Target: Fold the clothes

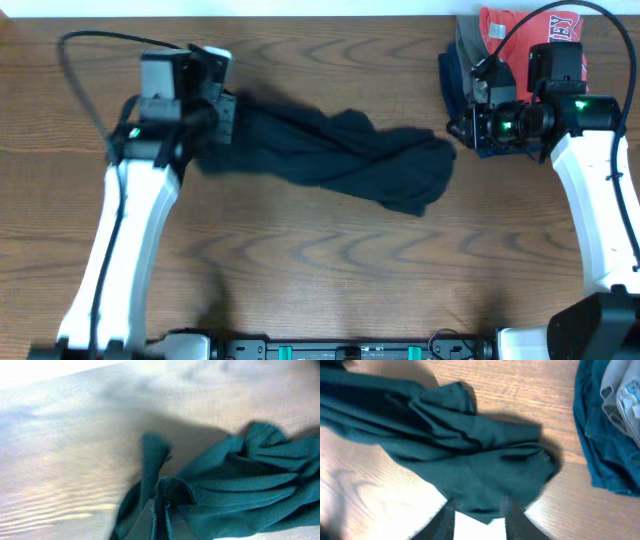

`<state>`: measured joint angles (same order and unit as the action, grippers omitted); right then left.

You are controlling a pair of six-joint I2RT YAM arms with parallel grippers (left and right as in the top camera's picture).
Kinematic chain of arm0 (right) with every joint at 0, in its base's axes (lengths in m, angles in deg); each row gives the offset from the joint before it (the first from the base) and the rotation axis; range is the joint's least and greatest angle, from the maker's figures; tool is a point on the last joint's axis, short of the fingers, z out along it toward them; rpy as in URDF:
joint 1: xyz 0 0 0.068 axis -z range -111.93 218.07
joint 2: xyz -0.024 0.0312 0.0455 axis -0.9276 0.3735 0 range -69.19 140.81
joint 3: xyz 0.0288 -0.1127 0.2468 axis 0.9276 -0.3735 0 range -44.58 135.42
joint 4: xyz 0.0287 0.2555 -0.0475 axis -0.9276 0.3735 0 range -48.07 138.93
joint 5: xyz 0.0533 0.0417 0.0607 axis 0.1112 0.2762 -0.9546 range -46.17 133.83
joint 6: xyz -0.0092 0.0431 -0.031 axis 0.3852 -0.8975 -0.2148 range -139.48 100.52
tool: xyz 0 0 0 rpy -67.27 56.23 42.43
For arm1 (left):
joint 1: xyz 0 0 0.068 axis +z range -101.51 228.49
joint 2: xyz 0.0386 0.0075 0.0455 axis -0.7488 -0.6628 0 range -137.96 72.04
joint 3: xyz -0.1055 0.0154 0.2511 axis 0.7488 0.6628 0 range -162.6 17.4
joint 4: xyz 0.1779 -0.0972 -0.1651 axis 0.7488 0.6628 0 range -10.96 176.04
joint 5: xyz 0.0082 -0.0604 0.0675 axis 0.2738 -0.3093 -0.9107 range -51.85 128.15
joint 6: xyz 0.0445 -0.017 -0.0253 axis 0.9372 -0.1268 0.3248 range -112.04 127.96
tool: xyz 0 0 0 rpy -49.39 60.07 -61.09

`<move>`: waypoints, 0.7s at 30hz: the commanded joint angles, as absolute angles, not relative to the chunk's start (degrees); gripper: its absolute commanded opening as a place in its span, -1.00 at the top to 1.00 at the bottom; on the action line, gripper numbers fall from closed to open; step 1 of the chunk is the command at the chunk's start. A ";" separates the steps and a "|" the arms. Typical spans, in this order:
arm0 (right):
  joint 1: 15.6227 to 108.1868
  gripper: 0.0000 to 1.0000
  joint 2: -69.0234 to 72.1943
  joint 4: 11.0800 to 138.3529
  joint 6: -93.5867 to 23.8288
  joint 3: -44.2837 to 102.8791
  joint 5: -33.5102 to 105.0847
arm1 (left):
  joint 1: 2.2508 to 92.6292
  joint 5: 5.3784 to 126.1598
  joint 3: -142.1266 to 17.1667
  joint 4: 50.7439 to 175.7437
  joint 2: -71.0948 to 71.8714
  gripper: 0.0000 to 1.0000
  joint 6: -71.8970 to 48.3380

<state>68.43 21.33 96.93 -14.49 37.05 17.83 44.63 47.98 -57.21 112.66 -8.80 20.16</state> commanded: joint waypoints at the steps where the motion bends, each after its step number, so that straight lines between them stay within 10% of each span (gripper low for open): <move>1: 66.53 0.20 24.09 96.08 -15.67 37.48 19.12 | 44.92 45.07 -57.96 112.77 -5.13 0.88 19.64; 21: 61.65 0.02 45.92 86.68 -21.42 37.48 19.58 | 44.92 45.14 -57.93 116.27 -3.62 0.88 19.62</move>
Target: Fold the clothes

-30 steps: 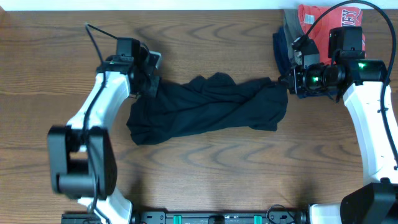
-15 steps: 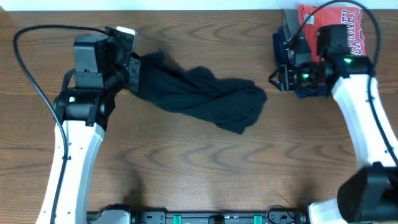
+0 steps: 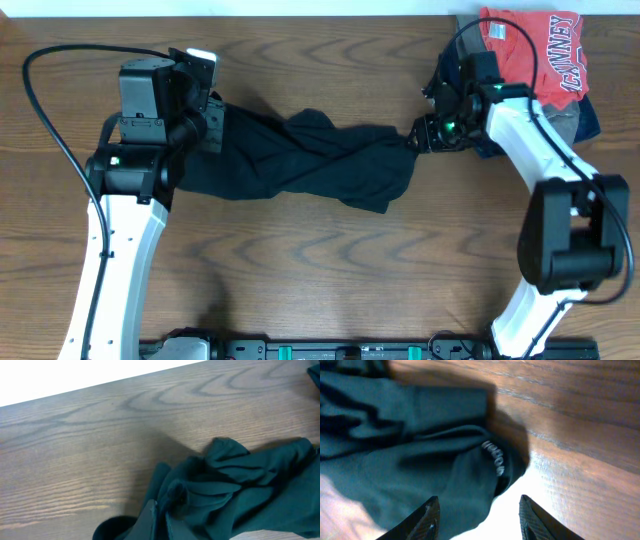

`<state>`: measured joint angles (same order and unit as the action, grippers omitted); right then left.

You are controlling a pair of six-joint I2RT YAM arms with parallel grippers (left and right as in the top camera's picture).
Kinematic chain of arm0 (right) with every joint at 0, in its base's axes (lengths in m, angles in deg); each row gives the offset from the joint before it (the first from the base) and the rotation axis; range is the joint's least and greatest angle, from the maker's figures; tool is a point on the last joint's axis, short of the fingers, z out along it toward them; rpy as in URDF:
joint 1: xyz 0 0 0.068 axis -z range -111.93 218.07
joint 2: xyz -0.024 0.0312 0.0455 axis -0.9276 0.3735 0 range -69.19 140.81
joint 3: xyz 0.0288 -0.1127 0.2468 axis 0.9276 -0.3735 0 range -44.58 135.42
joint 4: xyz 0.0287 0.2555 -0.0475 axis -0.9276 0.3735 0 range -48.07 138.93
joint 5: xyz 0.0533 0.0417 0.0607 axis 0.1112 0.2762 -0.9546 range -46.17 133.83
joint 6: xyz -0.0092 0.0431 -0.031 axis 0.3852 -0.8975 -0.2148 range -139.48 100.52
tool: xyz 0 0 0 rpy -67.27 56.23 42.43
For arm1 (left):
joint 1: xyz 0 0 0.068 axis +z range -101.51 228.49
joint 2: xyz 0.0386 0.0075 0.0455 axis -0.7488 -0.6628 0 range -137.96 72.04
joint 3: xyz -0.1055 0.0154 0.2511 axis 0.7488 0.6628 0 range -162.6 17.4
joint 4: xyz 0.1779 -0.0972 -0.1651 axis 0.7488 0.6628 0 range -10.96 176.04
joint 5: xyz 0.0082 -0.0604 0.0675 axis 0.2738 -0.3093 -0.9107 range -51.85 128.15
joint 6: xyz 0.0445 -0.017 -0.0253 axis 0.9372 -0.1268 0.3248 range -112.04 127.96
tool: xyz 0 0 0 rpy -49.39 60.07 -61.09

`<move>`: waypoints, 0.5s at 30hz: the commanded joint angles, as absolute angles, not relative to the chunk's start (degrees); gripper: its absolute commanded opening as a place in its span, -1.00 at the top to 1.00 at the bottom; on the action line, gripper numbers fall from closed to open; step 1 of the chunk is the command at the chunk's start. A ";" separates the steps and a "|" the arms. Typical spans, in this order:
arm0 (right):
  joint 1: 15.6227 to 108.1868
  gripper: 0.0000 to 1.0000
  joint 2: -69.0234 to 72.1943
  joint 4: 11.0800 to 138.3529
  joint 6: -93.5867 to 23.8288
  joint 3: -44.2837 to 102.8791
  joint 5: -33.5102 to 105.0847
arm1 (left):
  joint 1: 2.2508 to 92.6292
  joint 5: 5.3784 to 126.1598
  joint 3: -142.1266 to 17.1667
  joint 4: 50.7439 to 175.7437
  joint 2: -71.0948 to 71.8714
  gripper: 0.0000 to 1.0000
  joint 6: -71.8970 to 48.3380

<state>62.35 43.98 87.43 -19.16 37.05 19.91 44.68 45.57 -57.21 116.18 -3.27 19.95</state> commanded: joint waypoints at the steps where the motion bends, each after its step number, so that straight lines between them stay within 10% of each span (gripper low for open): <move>1: 61.61 0.03 46.69 86.40 -21.42 37.48 19.43 | 44.92 45.14 -57.93 116.42 -3.62 0.88 19.60; 15: 58.90 0.30 49.11 81.90 -21.39 37.48 15.91 | 44.92 45.11 -57.93 117.52 -3.62 0.88 18.55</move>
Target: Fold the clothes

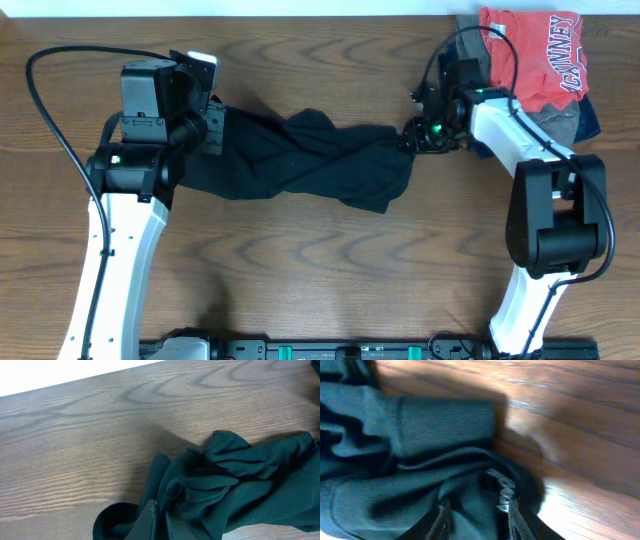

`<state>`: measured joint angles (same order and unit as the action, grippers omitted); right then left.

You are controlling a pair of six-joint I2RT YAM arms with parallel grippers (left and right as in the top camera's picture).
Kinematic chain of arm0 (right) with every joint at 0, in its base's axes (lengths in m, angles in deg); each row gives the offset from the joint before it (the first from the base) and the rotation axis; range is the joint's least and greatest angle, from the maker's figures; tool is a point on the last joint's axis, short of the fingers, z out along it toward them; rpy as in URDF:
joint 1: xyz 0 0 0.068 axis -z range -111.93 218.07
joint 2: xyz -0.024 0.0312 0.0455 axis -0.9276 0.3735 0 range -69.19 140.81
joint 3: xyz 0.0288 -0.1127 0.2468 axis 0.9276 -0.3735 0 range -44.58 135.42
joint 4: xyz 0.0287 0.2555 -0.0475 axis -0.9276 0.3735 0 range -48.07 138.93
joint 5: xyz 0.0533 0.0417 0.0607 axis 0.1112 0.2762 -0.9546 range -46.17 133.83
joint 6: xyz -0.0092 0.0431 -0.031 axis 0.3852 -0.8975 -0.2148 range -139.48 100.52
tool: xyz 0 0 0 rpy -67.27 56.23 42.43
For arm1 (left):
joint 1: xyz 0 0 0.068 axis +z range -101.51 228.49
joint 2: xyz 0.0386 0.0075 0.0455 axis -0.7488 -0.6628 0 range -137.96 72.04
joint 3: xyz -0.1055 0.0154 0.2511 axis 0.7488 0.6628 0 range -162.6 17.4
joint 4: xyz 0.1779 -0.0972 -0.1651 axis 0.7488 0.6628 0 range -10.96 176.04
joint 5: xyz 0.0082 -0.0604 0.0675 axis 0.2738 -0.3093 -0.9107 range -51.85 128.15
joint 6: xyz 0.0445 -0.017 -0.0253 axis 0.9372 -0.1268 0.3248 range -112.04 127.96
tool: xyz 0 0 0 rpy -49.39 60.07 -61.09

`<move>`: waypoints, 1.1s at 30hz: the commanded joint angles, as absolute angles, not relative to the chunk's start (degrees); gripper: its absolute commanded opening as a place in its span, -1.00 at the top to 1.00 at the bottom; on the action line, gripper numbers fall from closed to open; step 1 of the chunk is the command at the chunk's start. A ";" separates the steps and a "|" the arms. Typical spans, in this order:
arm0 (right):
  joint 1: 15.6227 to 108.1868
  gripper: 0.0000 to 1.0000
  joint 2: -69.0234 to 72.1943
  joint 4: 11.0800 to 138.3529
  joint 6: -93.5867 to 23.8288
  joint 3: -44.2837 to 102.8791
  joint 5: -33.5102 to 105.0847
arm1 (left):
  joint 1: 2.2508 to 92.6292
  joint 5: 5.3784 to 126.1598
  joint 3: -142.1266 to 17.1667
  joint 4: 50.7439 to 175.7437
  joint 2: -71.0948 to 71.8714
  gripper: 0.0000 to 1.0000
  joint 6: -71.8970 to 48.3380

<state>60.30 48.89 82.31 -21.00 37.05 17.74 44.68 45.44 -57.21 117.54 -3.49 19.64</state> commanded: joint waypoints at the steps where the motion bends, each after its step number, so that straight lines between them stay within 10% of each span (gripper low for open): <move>1: 58.57 0.33 49.11 81.77 -21.39 37.48 15.93 | 44.92 45.14 -57.93 117.58 -3.62 0.88 18.55; 5: 57.33 0.52 49.11 81.48 -21.37 37.48 16.52 | 44.92 45.14 -57.93 117.58 -3.62 0.88 18.53; 7: 56.95 0.98 49.11 81.35 -21.37 37.48 17.11 | 44.92 45.14 -57.93 117.60 -3.62 0.88 18.53; 33: 62.42 0.97 35.61 117.96 -8.69 61.85 17.50 | 47.08 38.97 -57.96 121.43 -3.12 0.88 9.67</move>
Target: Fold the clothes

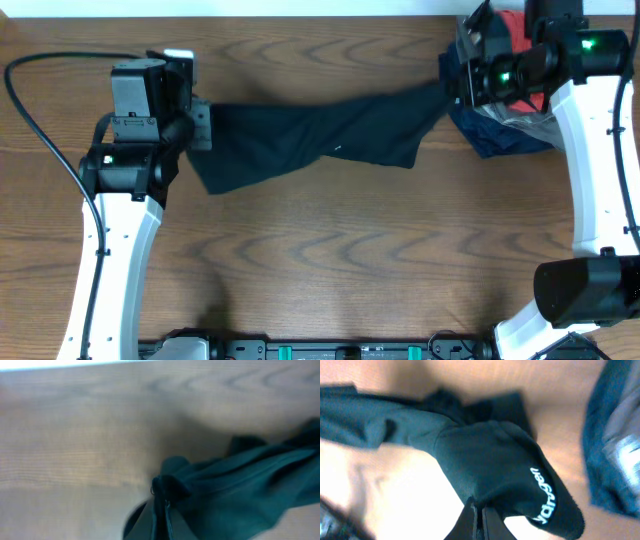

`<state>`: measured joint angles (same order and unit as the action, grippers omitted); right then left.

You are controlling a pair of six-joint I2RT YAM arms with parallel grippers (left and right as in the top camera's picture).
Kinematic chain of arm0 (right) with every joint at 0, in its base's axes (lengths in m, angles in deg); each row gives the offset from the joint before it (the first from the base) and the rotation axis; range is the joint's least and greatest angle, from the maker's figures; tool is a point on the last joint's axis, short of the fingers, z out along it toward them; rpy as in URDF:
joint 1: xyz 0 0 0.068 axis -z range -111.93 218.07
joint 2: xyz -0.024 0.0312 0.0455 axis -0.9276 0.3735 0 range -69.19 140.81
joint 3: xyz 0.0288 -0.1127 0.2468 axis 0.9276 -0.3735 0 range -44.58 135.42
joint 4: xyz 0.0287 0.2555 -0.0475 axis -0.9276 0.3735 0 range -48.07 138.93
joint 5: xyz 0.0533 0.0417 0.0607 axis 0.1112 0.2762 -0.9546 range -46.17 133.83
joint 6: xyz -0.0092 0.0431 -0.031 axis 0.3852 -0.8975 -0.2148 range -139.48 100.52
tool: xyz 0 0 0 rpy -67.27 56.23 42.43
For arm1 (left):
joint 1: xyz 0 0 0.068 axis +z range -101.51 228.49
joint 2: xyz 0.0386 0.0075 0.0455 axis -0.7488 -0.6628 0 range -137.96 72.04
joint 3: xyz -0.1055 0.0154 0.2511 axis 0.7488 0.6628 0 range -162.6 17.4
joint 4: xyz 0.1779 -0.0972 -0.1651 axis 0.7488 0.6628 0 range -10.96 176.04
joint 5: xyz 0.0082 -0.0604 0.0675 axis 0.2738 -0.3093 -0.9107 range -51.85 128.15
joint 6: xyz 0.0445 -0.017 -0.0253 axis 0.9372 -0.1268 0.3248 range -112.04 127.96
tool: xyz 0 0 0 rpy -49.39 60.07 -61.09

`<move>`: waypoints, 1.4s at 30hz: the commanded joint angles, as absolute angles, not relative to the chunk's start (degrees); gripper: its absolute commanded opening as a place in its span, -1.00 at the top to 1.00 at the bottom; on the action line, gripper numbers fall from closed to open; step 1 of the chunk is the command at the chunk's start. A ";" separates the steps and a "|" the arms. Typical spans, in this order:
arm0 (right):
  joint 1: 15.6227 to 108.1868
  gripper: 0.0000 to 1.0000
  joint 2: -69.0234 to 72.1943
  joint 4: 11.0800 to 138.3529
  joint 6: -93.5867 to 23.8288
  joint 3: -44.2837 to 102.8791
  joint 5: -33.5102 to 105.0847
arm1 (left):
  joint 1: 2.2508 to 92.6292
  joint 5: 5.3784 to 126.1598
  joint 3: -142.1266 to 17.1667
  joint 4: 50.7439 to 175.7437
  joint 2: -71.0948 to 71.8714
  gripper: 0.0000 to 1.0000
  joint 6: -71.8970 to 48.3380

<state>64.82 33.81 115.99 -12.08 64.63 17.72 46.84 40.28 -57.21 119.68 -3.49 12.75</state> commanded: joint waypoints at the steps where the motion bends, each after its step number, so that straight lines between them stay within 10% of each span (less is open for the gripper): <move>1: 61.37 0.97 35.61 118.73 -8.30 60.67 17.55 | 47.08 38.97 -57.96 122.70 -3.14 0.88 9.54; 28: 46.99 0.95 35.58 115.40 -13.46 30.45 24.54 | 50.47 38.97 -57.93 126.30 -4.96 0.88 9.54; 36: 47.16 0.31 35.28 112.82 -14.86 29.48 24.56 | 50.47 38.97 -57.93 125.89 -6.05 0.88 9.54; 42: 49.06 0.18 34.64 107.12 -18.79 30.03 27.38 | 50.47 38.97 -57.93 125.87 -6.14 0.88 9.56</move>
<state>47.73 35.43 108.19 -15.95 29.57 25.04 50.12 39.63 -57.19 126.13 -5.98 10.24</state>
